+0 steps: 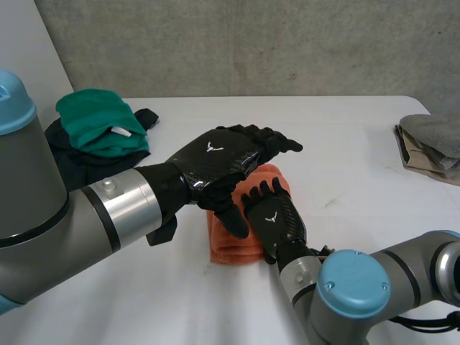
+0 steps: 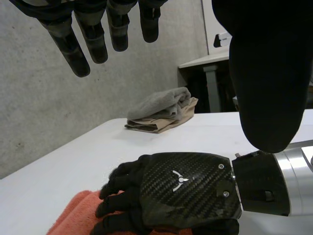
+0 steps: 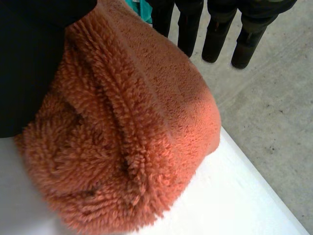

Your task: Fold the laundry.

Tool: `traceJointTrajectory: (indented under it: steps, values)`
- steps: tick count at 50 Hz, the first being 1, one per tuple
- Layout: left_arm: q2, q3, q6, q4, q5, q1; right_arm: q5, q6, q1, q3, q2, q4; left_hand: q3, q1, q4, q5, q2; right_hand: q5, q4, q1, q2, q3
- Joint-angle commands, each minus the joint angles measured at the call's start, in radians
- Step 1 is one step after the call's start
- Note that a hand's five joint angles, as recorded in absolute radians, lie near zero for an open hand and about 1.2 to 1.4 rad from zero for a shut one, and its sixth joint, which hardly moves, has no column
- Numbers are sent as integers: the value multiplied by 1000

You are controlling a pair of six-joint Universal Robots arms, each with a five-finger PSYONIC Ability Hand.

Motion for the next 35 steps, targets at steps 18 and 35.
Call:
traceJointTrajectory:
  steps: [18,35]
  values:
    - [13,91,-88,37,-36,25,-101,190,-164,-338,-32,160,-39,17,-31,-48,-27,1089,1019,1014,1017,1018]
    - [9,16,-105,75,-40,24,-153,175,-234,-261,-13,355,-39,17,-31,-48,-27,270,200,195,198,199]
